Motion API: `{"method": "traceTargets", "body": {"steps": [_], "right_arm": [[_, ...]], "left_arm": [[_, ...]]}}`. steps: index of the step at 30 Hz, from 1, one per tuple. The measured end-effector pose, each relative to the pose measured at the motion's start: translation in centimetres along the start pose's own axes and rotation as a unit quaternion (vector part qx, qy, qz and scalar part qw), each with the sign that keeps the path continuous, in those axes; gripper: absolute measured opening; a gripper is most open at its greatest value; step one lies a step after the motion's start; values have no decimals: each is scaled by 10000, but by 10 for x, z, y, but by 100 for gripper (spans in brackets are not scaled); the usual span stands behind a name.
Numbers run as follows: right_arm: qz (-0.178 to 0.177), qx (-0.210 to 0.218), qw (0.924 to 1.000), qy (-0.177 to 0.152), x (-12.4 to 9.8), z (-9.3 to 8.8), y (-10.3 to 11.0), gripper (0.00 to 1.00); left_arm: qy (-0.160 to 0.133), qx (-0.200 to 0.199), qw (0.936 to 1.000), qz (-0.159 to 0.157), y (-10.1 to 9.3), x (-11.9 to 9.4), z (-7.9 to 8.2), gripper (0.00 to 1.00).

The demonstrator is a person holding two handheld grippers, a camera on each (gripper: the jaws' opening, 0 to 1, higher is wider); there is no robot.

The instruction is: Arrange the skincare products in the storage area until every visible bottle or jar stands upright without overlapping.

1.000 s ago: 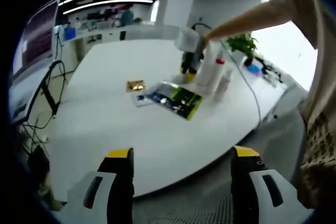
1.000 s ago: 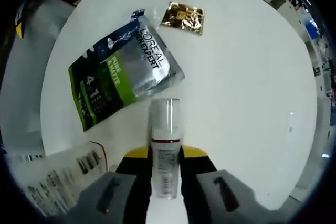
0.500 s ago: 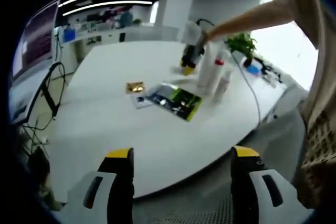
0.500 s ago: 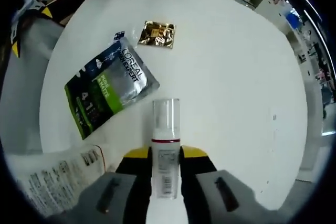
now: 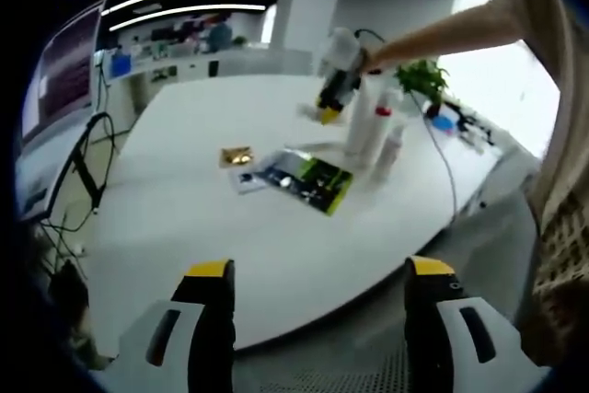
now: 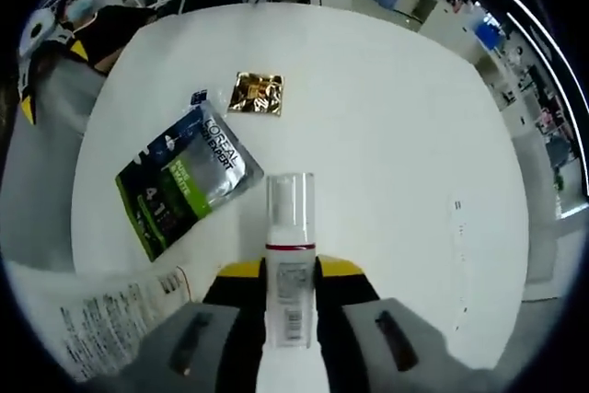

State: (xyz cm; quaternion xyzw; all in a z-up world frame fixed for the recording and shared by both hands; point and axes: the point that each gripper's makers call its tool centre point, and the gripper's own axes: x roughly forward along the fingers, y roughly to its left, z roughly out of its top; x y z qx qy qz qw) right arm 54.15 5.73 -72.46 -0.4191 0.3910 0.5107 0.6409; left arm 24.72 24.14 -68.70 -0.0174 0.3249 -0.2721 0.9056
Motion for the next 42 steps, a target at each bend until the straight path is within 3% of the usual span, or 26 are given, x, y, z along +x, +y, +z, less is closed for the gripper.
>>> {"method": "traceTargets", "body": {"steps": [15,25,32,42], "right_arm": [[-217,159,9983,-515,-27,21,3,19],[-472,467,9927,-1007,-54,30,-5,19],[-487,743,9854,-1454,-72,37,2,19],[-707,1096,9653,-2263,-112,58,-3,19]], "left_arm": [[2,51,10000,-55,-3,0,0,72],[19,97,9999,-99,-5,0,0,71],[38,130,9998,-138,-6,0,0,71],[46,183,9996,-193,-8,-1,0,70]]}}
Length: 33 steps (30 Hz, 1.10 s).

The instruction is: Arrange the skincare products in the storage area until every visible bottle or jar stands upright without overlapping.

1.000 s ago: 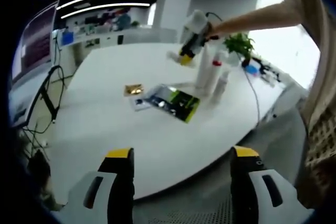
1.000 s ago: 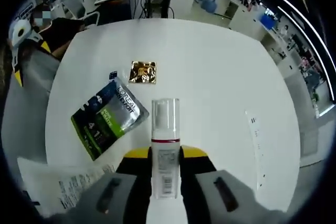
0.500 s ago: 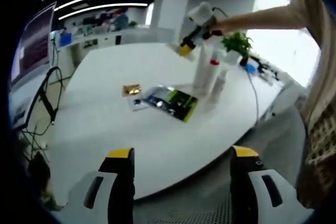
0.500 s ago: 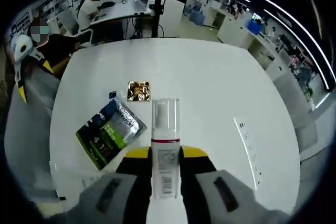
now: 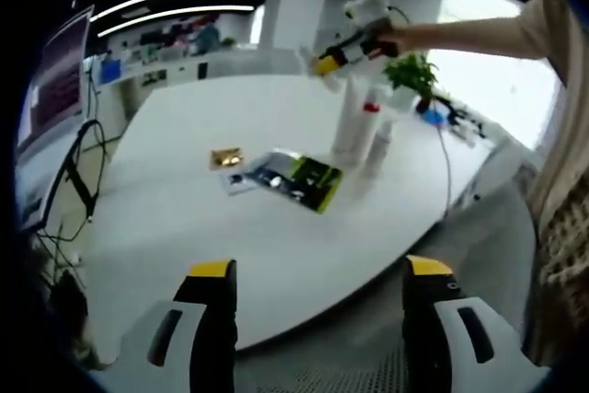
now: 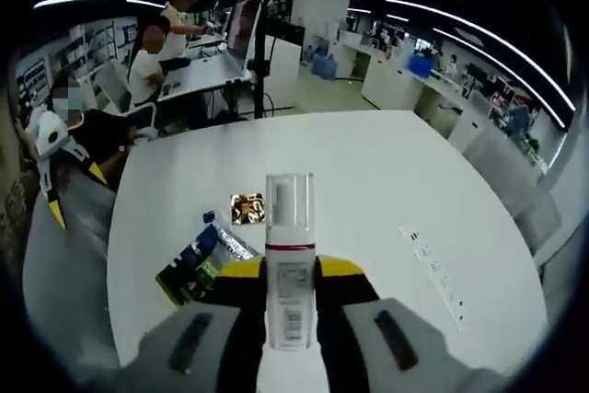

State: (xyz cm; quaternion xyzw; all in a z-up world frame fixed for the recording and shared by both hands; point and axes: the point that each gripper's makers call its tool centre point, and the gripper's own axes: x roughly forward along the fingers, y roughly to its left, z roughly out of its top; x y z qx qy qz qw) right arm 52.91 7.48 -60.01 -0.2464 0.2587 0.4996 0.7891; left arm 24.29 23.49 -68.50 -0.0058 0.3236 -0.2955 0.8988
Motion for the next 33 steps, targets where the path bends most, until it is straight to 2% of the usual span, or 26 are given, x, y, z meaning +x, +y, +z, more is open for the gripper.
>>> {"method": "traceTargets", "body": {"steps": [6,9,12,20,25,33], "right_arm": [[-45,142,9985,-523,-15,18,8,19],[-18,71,9975,-696,-23,23,14,19],[-61,200,9943,-1045,-36,33,15,19],[-66,447,9860,-1603,-67,47,26,19],[-36,624,9799,-1893,-81,50,38,19],[101,777,9750,-2079,-90,44,61,19]], "left_arm": [[1,37,10000,-22,-1,0,0,70],[20,64,10000,-47,-2,0,0,70],[40,103,9999,-81,-3,0,-1,70],[23,135,9999,-95,-4,-1,-1,70],[13,141,9998,-107,-5,-1,-1,70],[5,156,9998,-134,-6,-1,-1,70]]}}
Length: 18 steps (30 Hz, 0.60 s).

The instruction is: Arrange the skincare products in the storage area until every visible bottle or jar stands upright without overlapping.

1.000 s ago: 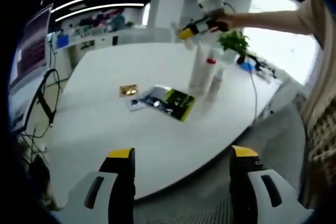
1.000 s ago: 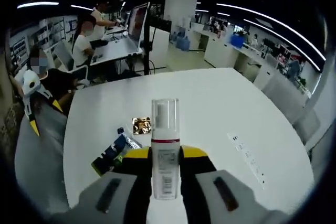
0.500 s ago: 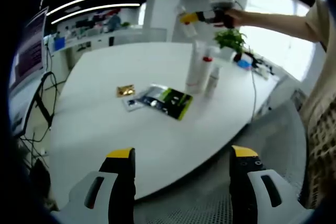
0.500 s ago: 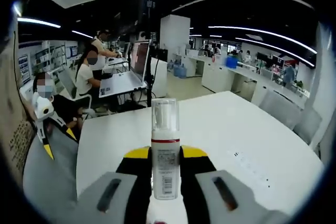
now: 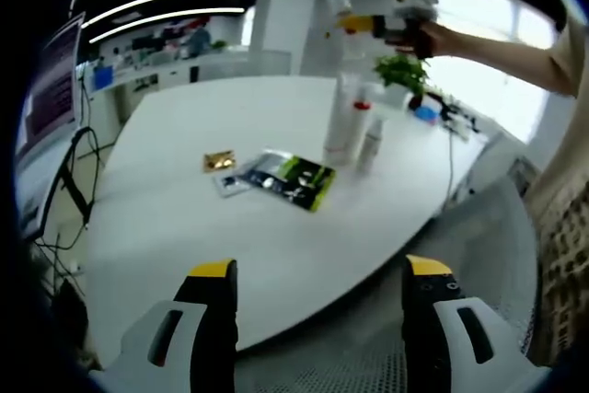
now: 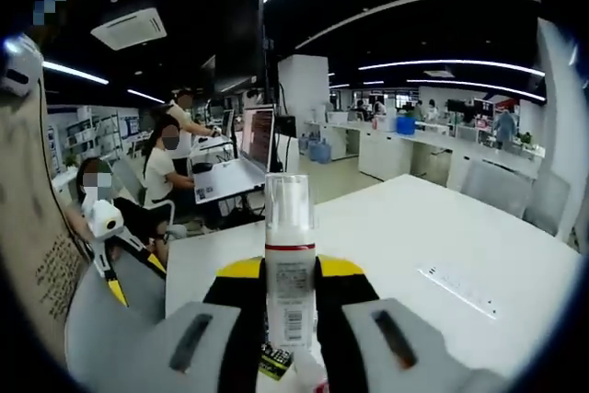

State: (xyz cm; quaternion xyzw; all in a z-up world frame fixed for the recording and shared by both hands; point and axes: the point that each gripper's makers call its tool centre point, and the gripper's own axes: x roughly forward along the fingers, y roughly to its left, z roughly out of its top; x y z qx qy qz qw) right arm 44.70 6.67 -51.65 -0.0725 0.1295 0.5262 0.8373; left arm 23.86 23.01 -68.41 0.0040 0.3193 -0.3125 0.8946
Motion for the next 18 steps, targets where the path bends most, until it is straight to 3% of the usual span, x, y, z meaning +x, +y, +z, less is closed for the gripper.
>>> {"method": "traceTargets", "body": {"steps": [10,18], "right_arm": [[103,411,9984,-374,-8,-7,28,19],[364,1053,9891,-959,-15,-7,61,19]], "left_arm": [[18,-17,10000,-34,-1,0,-1,70],[90,36,9999,-63,-2,1,-3,69]]}}
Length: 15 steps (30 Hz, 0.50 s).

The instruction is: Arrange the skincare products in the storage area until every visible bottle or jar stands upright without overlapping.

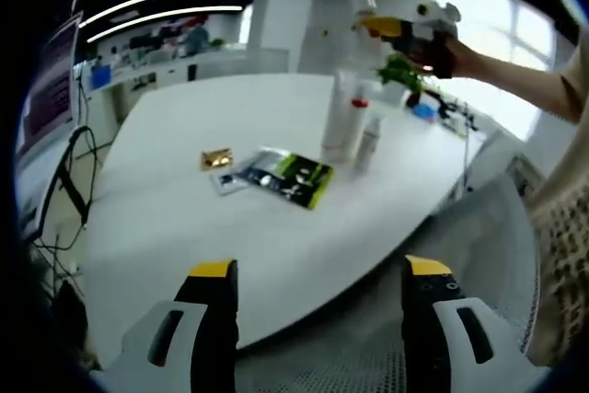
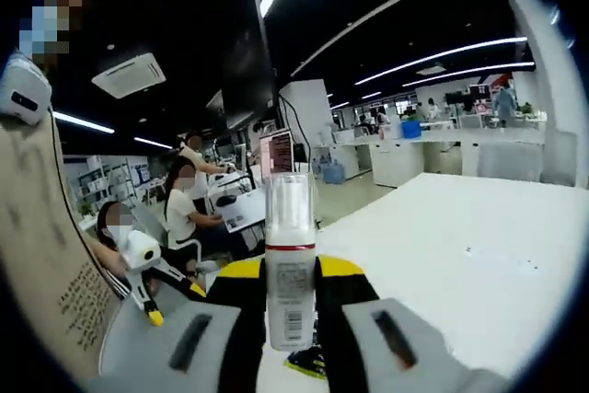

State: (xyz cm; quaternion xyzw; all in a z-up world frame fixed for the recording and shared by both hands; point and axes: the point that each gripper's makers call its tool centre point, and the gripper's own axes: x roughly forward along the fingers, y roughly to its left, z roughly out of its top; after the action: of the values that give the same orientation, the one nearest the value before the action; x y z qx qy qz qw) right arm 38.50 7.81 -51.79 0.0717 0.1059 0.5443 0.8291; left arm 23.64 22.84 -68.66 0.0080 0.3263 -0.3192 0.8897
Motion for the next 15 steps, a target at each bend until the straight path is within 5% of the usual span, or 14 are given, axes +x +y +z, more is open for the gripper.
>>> {"method": "traceTargets", "body": {"steps": [15], "right_arm": [[423,702,9966,-89,-15,-50,55,19]], "left_arm": [[24,348,9992,-186,-10,-2,5,66]]}}
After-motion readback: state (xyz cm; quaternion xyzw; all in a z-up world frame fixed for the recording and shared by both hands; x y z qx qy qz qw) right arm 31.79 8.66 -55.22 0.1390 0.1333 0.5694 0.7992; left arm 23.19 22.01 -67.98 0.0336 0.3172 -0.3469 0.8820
